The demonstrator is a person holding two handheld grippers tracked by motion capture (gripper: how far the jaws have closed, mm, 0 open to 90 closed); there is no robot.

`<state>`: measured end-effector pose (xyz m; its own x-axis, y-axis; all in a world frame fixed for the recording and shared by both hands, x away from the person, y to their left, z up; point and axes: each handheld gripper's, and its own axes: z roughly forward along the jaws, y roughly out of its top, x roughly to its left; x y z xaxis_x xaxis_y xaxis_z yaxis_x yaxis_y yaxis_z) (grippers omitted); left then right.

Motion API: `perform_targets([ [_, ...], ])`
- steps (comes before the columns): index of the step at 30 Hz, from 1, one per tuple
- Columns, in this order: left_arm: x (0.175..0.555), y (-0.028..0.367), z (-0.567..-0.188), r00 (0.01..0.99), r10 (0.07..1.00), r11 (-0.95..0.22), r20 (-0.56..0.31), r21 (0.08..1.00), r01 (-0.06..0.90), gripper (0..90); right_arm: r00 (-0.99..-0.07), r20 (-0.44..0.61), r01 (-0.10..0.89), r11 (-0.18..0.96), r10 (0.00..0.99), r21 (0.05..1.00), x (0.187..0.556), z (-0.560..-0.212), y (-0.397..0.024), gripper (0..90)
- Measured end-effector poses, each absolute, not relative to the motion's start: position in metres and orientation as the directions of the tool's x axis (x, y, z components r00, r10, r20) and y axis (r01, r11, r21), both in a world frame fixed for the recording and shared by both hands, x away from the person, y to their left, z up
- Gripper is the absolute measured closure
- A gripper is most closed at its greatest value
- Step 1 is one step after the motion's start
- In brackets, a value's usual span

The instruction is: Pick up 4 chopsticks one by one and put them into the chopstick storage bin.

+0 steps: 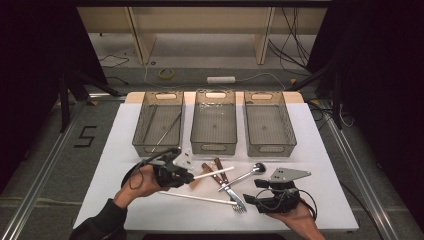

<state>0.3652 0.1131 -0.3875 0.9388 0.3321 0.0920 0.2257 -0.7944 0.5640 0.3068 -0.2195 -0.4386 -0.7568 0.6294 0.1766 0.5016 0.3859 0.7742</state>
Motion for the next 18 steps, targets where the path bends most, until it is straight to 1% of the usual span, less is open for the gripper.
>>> perform_targets([
  [1, 0.370, 0.119, -0.384, 0.925, 0.369, -0.773, 0.087, 0.581, 0.254, 84.3, -0.757, 0.177, 0.502, 0.386, 0.630, 0.774, 0.307, -0.439, -0.219, 34.0],
  [5, 0.389, 0.137, -0.377, 0.878, 0.468, -0.717, 0.104, 0.625, 0.309, 84.3, -0.756, 0.177, 0.501, 0.384, 0.630, 0.775, 0.307, -0.439, -0.220, 34.0],
  [8, 0.405, 0.149, -0.375, 0.843, 0.530, -0.674, 0.091, 0.648, 0.354, 84.3, -0.755, 0.178, 0.503, 0.384, 0.631, 0.775, 0.307, -0.439, -0.220, 34.0],
  [14, 0.434, 0.163, -0.375, 0.777, 0.627, -0.595, 0.060, 0.681, 0.427, 84.3, -0.755, 0.181, 0.505, 0.382, 0.630, 0.774, 0.307, -0.439, -0.220, 34.0],
  [18, 0.452, 0.171, -0.370, 0.727, 0.684, -0.554, 0.064, 0.694, 0.460, 84.3, -0.755, 0.182, 0.505, 0.381, 0.630, 0.774, 0.308, -0.439, -0.220, 34.0],
])
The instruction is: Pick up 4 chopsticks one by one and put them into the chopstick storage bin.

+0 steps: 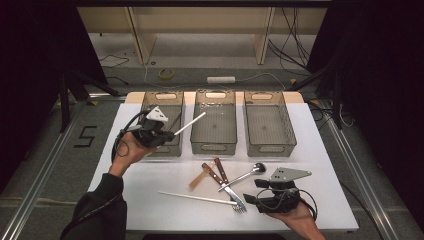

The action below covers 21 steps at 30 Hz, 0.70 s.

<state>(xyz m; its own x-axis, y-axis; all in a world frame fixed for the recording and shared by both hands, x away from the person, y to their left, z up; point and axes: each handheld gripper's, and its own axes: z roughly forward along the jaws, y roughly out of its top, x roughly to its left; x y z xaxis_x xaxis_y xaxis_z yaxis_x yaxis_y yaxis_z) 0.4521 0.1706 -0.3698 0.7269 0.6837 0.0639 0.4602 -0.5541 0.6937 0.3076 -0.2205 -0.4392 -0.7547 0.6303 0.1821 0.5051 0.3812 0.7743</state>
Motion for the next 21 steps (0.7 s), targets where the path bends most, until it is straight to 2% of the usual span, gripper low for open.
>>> perform_targets([
  [11, 0.505, 0.198, -0.382, 0.575, 0.817, -0.430, 0.029, 0.696, 0.575, 84.2, -0.754, 0.188, 0.508, 0.379, 0.629, 0.773, 0.308, -0.439, -0.221, 34.0],
  [21, 0.527, 0.206, -0.392, 0.513, 0.859, -0.379, 0.013, 0.690, 0.617, 84.2, -0.755, 0.192, 0.510, 0.376, 0.627, 0.773, 0.309, -0.440, -0.222, 33.9],
])
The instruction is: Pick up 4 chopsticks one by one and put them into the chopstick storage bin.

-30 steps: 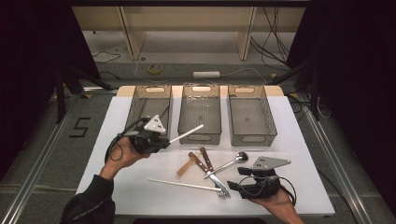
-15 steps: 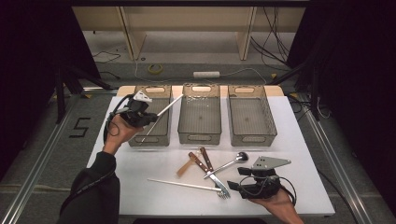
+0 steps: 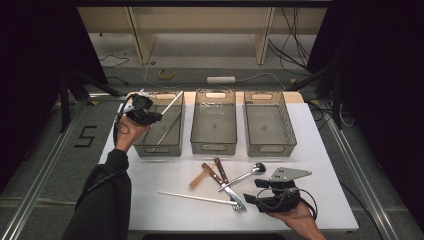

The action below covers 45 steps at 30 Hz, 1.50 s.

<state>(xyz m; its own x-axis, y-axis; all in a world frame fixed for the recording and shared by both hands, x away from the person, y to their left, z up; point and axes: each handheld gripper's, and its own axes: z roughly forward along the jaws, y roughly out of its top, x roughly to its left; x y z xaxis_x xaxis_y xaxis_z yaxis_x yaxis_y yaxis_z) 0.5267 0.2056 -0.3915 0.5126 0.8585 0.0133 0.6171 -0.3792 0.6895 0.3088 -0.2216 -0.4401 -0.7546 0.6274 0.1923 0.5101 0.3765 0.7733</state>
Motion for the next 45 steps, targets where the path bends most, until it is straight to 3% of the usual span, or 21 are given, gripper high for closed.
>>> perform_targets([
  [16, 0.541, 0.210, -0.407, 0.438, 0.899, -0.309, -0.012, 0.691, 0.654, 82.8, -0.756, 0.194, 0.510, 0.378, 0.625, 0.772, 0.309, -0.440, -0.222, 33.9],
  [17, 0.541, 0.209, -0.407, 0.437, 0.899, -0.312, -0.007, 0.690, 0.653, 80.7, -0.757, 0.193, 0.509, 0.378, 0.624, 0.773, 0.309, -0.440, -0.221, 33.9],
  [21, 0.541, 0.206, -0.409, 0.420, 0.907, -0.298, -0.008, 0.692, 0.657, 56.5, -0.756, 0.197, 0.512, 0.377, 0.624, 0.772, 0.308, -0.440, -0.222, 33.9],
  [24, 0.537, 0.204, -0.405, 0.425, 0.905, -0.291, -0.013, 0.708, 0.643, 47.4, -0.756, 0.196, 0.512, 0.377, 0.624, 0.772, 0.309, -0.440, -0.222, 33.9],
  [37, 0.473, 0.184, -0.376, 0.617, 0.781, -0.329, -0.096, 0.777, 0.537, 30.8, -0.756, 0.192, 0.511, 0.380, 0.626, 0.771, 0.308, -0.440, -0.221, 33.8],
  [45, 0.434, 0.165, -0.371, 0.721, 0.693, -0.483, -0.006, 0.739, 0.470, 26.4, -0.759, 0.182, 0.500, 0.382, 0.625, 0.777, 0.305, -0.438, -0.220, 33.5],
])
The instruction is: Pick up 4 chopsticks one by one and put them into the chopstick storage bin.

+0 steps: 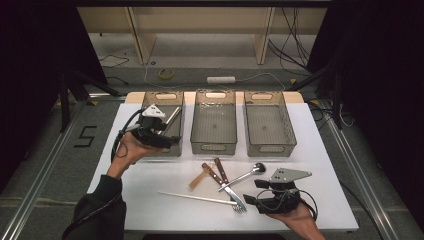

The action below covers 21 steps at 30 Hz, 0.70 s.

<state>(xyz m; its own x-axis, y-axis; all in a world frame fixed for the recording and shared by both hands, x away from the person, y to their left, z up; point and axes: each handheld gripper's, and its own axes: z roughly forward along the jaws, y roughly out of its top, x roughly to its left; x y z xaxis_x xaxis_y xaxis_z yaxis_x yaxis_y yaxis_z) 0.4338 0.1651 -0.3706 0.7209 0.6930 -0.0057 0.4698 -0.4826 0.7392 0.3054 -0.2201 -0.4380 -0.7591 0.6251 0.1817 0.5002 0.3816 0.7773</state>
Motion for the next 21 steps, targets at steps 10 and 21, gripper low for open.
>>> perform_targets([
  [10, 0.397, 0.136, -0.378, 0.833, 0.552, -0.619, 0.037, 0.688, 0.380, 24.2, -0.758, 0.180, 0.501, 0.383, 0.627, 0.776, 0.305, -0.438, -0.221, 33.5],
  [21, 0.372, 0.106, -0.407, 0.917, 0.391, -0.783, 0.071, 0.550, 0.291, 25.6, -0.760, 0.176, 0.497, 0.386, 0.625, 0.777, 0.305, -0.438, -0.220, 33.5],
])
